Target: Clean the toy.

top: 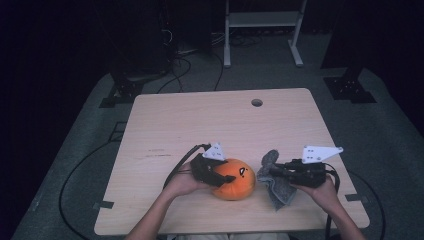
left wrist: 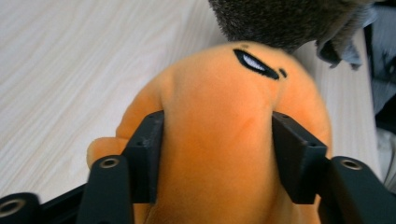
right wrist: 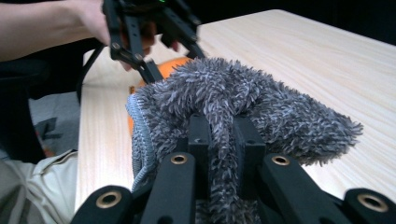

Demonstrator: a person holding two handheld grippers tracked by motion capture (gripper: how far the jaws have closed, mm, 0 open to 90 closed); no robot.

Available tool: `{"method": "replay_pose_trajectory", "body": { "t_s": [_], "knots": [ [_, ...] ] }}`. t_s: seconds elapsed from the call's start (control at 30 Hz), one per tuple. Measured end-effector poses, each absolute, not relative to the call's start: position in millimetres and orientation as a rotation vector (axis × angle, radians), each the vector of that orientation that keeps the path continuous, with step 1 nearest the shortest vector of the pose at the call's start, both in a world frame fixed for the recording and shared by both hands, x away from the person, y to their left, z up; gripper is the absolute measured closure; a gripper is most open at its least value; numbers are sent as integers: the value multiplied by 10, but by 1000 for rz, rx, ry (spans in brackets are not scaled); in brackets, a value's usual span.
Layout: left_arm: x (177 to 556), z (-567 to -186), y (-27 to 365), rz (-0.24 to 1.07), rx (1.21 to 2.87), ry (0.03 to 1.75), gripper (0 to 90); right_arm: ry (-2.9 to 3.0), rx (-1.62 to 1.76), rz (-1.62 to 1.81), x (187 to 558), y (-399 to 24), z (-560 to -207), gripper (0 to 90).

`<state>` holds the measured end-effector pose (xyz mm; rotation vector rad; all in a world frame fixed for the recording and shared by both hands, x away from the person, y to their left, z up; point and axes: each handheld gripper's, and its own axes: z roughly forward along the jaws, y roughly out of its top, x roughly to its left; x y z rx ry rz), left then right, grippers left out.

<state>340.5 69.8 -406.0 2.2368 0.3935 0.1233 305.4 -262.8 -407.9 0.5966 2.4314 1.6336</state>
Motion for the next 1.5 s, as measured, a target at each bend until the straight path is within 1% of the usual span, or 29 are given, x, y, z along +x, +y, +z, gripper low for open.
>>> {"method": "replay_pose_trajectory", "body": {
  "t_s": [0.1,0.27,0.4,0.53,0.6,0.67,0.73,0.8,0.83,0.9,0.97,1.03,1.23,1.3,1.5],
  "knots": [
    [3436,-3987,693,201,2195,416,444,2405,613,1603,3022,-2744,-4053,793],
    [3636,-3928,642,323,2182,493,430,2395,664,1536,3053,-2839,-4093,792],
    [3808,-3942,626,372,2170,556,415,2419,713,1477,3133,-2855,-4186,788],
    [3923,-3958,609,361,2171,585,402,2441,766,1433,3230,-2866,-4298,783],
    [3952,-3993,582,344,2193,583,382,2459,803,1414,3272,-2876,-4360,776],
    [3973,-4014,585,324,2181,589,366,2475,831,1382,3300,-2880,-4413,764],
    [3976,-4017,589,309,2177,590,344,2481,852,1381,3316,-2889,-4451,729],
    [3959,-4011,592,308,2180,592,266,2499,876,1381,3334,-2895,-4474,685],
    [3949,-4002,600,307,2174,595,241,2498,883,1380,3336,-2897,-4481,645],
    [3935,-3967,632,310,2155,597,222,2497,898,1384,3342,-2904,-4483,608],
    [3922,-3928,664,304,2130,608,192,2499,903,1389,3342,-2901,-4482,540],
    [3905,-3904,680,308,2137,602,191,2506,902,1393,3334,-2896,-4478,537],
    [3863,-3880,715,327,2137,590,184,2472,916,1385,3314,-2906,-4446,464],
    [3854,-3878,729,325,2133,591,183,2450,918,1345,3311,-2914,-4435,460],
    [3804,-3859,811,335,2106,604,160,2444,908,1370,3296,-2927,-4414,457]
  ]
}}
